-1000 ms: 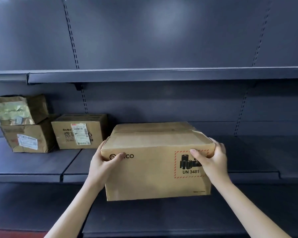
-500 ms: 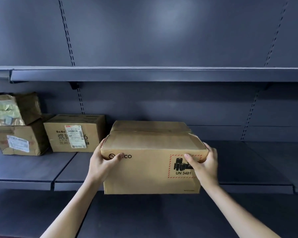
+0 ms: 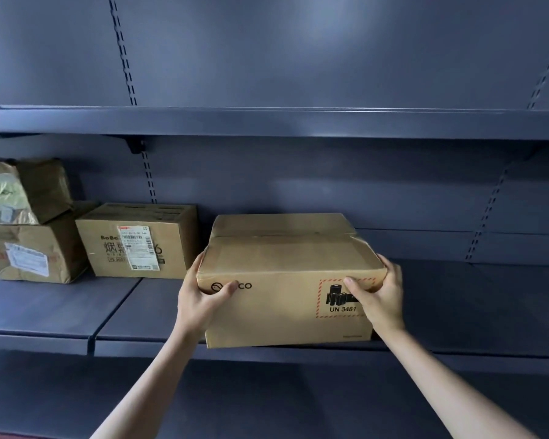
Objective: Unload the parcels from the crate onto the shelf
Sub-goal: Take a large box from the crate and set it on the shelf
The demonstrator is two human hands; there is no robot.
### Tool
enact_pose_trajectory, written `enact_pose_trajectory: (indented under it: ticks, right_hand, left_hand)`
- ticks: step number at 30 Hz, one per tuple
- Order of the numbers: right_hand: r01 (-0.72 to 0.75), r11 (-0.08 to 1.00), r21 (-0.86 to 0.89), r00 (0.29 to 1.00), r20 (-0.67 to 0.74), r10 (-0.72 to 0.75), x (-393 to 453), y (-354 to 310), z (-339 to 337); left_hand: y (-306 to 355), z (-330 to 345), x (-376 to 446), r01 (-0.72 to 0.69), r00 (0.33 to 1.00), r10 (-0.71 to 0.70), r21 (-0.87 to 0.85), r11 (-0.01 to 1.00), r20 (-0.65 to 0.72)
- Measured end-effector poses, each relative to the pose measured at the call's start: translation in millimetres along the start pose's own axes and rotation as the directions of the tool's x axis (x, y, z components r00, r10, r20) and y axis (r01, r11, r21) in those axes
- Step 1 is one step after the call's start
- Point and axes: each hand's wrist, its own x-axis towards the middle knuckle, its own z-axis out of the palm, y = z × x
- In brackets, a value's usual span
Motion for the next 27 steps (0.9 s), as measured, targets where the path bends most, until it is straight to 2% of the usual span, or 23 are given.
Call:
enact_pose_trajectory:
  ticks: [9,18,23,27]
  right_hand:
    - [-0.029,1.0,-0.005,1.0,0.001,0.029,21,14,8]
    - [-0.088,0.995,-0.054,0.994,0.055,0.091,33,17,-2]
    - [-0.118,0.989,-0.086,0.992,-0.056,0.114,29,18,-13]
    - [-0.102,0.99,-0.094,0.993,-0.061,0.096,16,15,-16]
  left_hand:
    - [-6,10,26,0.022,0.998,-0.021,-0.032,0.999,0.055]
    - [-7,25,11,-0.036,0.999,0.036,0.007,0.999,0.022]
    - [-14,48,-7,-0.089,0.995,0.09,0.037,0.995,-0.033]
    - [-11,54,-19,-0.081,0.996,0.082,0.017,0.997,-0.025]
